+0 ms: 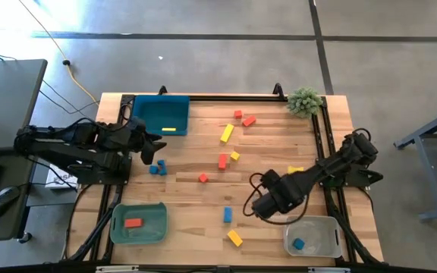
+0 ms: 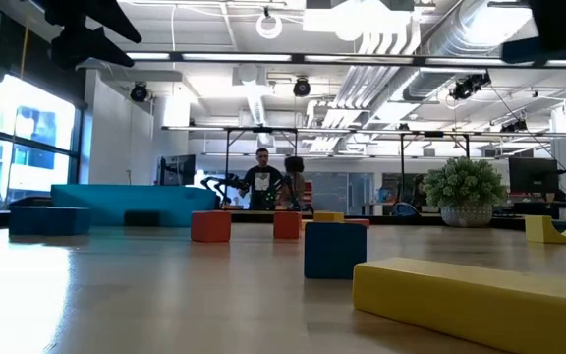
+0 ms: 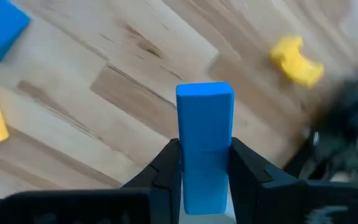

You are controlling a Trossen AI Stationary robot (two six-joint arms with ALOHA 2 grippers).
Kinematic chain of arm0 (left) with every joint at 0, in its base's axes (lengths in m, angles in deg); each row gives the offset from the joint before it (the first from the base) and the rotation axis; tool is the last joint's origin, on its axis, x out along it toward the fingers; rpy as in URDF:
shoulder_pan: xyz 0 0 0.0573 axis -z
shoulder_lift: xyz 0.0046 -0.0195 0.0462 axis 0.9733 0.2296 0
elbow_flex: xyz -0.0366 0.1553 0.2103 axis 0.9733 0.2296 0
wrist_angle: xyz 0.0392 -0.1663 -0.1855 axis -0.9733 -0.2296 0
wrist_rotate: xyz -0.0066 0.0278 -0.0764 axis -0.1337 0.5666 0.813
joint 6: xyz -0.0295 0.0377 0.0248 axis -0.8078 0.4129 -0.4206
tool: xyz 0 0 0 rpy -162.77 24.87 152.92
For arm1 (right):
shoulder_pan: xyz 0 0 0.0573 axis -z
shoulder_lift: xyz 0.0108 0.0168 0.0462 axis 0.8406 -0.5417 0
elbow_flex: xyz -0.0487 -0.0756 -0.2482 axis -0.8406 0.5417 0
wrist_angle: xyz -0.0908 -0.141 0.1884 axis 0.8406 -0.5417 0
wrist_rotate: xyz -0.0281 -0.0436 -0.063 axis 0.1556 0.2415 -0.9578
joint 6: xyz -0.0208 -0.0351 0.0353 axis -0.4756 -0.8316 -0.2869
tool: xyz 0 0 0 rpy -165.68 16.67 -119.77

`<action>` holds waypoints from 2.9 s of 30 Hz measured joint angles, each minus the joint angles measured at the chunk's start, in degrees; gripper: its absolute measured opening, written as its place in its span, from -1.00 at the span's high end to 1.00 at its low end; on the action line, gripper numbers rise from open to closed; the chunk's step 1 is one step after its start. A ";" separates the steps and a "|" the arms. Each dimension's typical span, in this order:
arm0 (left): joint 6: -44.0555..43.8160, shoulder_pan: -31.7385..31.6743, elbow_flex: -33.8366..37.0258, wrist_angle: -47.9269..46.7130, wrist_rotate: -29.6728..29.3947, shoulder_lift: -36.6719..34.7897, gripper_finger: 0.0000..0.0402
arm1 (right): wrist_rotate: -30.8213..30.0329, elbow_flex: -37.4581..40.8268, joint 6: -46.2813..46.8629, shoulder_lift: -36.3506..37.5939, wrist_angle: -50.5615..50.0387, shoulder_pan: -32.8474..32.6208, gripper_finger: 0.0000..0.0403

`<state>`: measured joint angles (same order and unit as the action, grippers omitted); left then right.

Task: Sort & place blocks by color
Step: Put the top right blue block into the white bin

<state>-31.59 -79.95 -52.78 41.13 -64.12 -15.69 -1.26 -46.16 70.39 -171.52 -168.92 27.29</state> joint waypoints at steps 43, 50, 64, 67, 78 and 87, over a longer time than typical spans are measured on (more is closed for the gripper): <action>-0.73 -5.16 -0.02 0.17 0.46 1.03 0.02 | 10.73 0.05 44.07 -11.02 2.43 -24.74 0.60; 0.64 -5.16 -0.02 0.15 0.70 1.03 0.02 | 11.31 0.07 43.59 -12.20 4.22 -24.89 0.54; 8.29 -5.16 -0.02 0.15 0.72 1.03 0.02 | 14.32 0.04 41.68 -12.20 4.68 -23.30 0.21; 10.14 -5.16 -0.02 0.15 0.72 1.03 0.02 | 14.84 0.04 41.68 -12.20 4.68 -22.90 0.16; 23.50 -5.16 -0.04 12.06 3.12 3.31 0.02 | 9.61 0.04 41.66 -10.50 3.93 -18.83 0.14; 31.08 -6.79 -0.04 13.66 3.36 8.02 0.02 | 1.88 0.00 35.82 -8.06 3.45 -13.08 0.14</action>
<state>-0.51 -86.74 -52.82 54.79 -60.76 -7.67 0.62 -46.16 106.21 -179.58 -165.46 14.20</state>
